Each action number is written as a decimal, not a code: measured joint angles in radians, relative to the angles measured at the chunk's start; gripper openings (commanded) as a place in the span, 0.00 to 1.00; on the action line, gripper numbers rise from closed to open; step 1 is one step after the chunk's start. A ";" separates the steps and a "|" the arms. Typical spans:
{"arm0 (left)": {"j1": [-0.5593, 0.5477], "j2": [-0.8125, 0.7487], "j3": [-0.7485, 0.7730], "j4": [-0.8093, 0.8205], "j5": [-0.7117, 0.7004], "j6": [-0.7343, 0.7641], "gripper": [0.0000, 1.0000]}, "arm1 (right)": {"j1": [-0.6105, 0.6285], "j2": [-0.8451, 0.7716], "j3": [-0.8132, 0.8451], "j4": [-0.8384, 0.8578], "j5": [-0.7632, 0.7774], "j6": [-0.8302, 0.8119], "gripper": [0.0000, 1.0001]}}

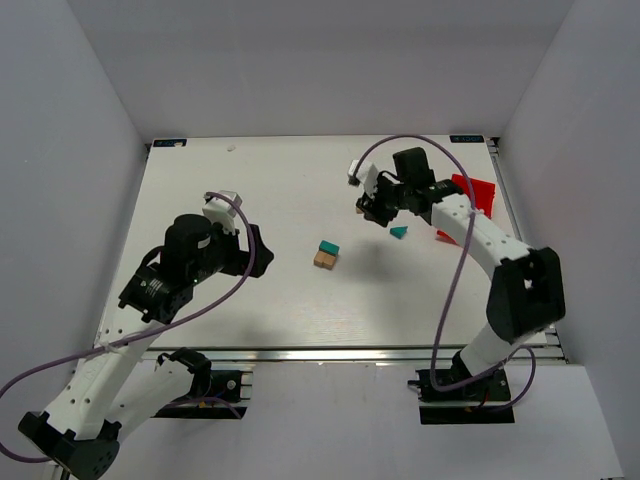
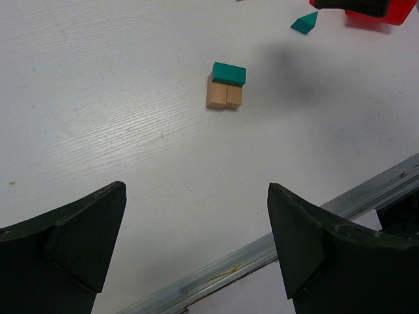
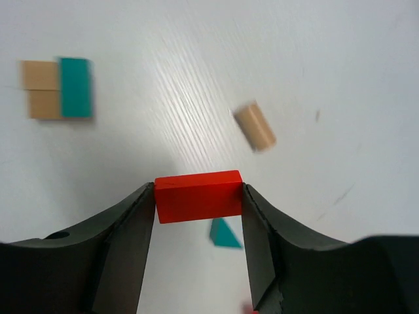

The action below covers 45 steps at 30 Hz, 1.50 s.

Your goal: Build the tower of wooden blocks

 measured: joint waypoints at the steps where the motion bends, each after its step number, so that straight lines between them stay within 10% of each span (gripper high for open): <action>1: 0.000 -0.003 0.000 0.000 0.000 0.000 0.98 | 0.012 -0.040 -0.009 -0.001 -0.054 -0.080 0.47; 8: -0.001 -0.025 0.000 -0.006 -0.005 0.008 0.98 | 0.112 -0.060 0.150 -0.232 -0.352 -0.678 0.51; 17: -0.001 -0.034 0.000 -0.072 -0.056 0.028 0.98 | 0.246 0.188 0.393 -0.575 -0.293 -1.179 0.51; 45: 0.000 -0.045 -0.012 -0.066 -0.011 0.117 0.98 | 0.350 0.432 0.533 -0.774 -0.050 -1.322 0.50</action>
